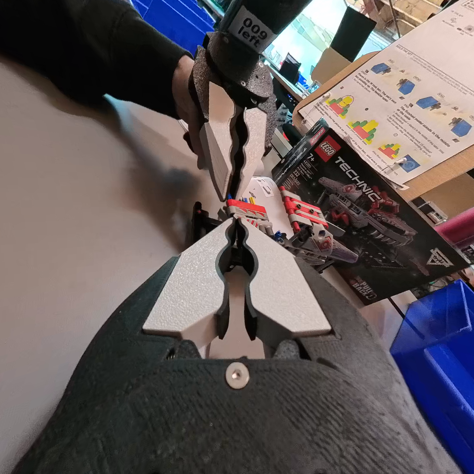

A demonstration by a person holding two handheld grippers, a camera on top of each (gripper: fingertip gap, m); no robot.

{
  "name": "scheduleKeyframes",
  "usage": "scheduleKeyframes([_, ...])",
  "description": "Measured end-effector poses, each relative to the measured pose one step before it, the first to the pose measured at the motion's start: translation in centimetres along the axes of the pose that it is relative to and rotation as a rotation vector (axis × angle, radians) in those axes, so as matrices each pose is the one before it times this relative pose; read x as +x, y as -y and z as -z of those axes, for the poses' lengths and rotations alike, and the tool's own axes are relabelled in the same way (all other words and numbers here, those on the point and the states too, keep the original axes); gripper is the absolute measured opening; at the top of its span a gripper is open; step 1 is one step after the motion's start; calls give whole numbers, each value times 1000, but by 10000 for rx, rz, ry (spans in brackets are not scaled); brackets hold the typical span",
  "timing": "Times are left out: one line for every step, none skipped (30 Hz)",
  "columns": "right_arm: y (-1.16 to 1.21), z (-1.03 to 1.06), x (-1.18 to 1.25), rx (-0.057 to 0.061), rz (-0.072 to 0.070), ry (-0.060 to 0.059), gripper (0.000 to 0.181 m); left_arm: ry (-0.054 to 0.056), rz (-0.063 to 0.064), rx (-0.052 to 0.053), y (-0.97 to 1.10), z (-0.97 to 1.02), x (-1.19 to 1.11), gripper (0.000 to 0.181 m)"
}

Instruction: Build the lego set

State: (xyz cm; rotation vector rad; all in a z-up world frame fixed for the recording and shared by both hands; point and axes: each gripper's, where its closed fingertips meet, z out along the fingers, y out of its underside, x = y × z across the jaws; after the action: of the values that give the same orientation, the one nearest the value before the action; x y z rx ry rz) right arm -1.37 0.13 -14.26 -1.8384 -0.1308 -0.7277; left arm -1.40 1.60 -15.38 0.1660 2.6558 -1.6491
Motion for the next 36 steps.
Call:
scheduleKeyframes([81,234,158,80,-15,-141,0,39,-53,-168,-101,230,21,7])
scheduleKeyframes([69,323,240,92,-79,-167,0,51,-105,-107,10,410,43,9])
scheduleKeyframes([-56,365,323,43,-85,-200,0,168,-82,-15,212,615,-96,10])
scheduleKeyframes([-188,346,334,-22,-92,-184,5,257,-33,50,354,818,-221,10])
scheduleKeyframes([-224,254,221,-65,-156,-62,10,305,33,89,496,997,-287,10])
scheduleKeyframes([-57,129,186,-45,-265,-15,18,379,80,100,596,1155,-384,10])
scheduleKeyframes([291,32,127,57,-256,-2,24,558,145,36,594,1291,-645,9])
scheduleKeyframes([507,-77,5,97,-177,46,27,713,215,-22,552,1405,-866,9])
scheduleKeyframes([407,-229,93,-11,-156,-27,33,761,248,-17,477,1516,-950,8])
scheduleKeyframes([194,-334,63,-161,-106,-22,40,819,275,3,353,1617,-1032,8])
scheduleKeyframes([152,-369,-243,-212,-16,134,45,877,299,50,248,1720,-1169,8])
scheduleKeyframes([243,-334,-416,-188,44,193,49,811,312,86,58,1784,-1158,8])
scheduleKeyframes([381,-311,-572,-108,118,230,53,755,340,45,-324,1810,-1160,8])
scheduleKeyframes([506,-290,-856,-41,187,348,55,862,367,24,-724,1748,-1434,9])
scheduleKeyframes([570,-368,-938,-18,217,360,56,925,325,18,-1029,1577,-1684,8])
scheduleKeyframes([657,-499,-766,23,267,202,56,854,224,-62,-1355,1295,-1773,8])
scheduleKeyframes([749,-686,-855,77,276,222,55,757,205,-232,-1677,916,-1800,8])
scheduleKeyframes([801,-953,-902,96,160,231,53,585,265,-393,-1816,477,-1579,8])
scheduleKeyframes([746,-1201,-753,49,98,143,51,221,238,-386,-1579,51,-954,9])
scheduleKeyframes([579,-1373,-479,-20,132,-21,47,-82,100,-255,-1175,-268,-334,11])
scheduleKeyframes([473,-1478,-366,-80,157,-70,44,-155,-32,-255,-1007,-463,-49,12])
scheduleKeyframes([476,-1515,-170,-91,153,-161,42,-231,-155,-377,-1017,-594,211,13])
scheduleKeyframes([393,-1498,46,-197,143,-252,39,-391,-272,-501,-1105,-682,546,13])
scheduleKeyframes([248,-1444,205,-349,316,-275,36,-319,-235,-619,-1188,-700,534,11])
scheduleKeyframes([-64,-1401,569,-515,440,-394,35,-139,-189,-611,-1103,-640,338,9])
scheduleKeyframes([-259,-1389,934,-505,426,-550,29,-90,-239,-494,-949,-556,319,7])
scheduleKeyframes([-349,-1396,921,-334,358,-531,19,-133,-246,-415,-876,-435,368,3])
scheduleKeyframes([-681,-1361,328,-383,288,-196,8,-157,-101,-391,-838,-276,362,0])
scheduleKeyframes([-919,-1223,-74,-490,95,18,5,-178,46,-318,-681,-166,356,0])
scheduleKeyframes([-914,-1026,-60,-448,94,-84,3,-129,63,-233,-534,-71,254,0])
scheduleKeyframes([-912,-748,-21,-418,283,-242,1,80,48,-218,-511,-50,-70,0])
scheduleKeyframes([-886,-451,-188,-417,350,-210,0,219,-6,-257,-535,-91,-272,0])
scheduleKeyframes([-874,-251,-416,-435,259,-50,0,118,-100,-144,-313,-91,-118,0])
scheduleKeyframes([-836,-122,-606,-412,139,136,0,40,-48,20,-30,-4,-22,0])
scheduleKeyframes([-752,-25,-349,-361,38,42,0,5,62,40,5,-5,-36,0])
scheduleKeyframes([-625,44,-8,-265,55,-96,0,-34,140,59,-9,2,-35,0])
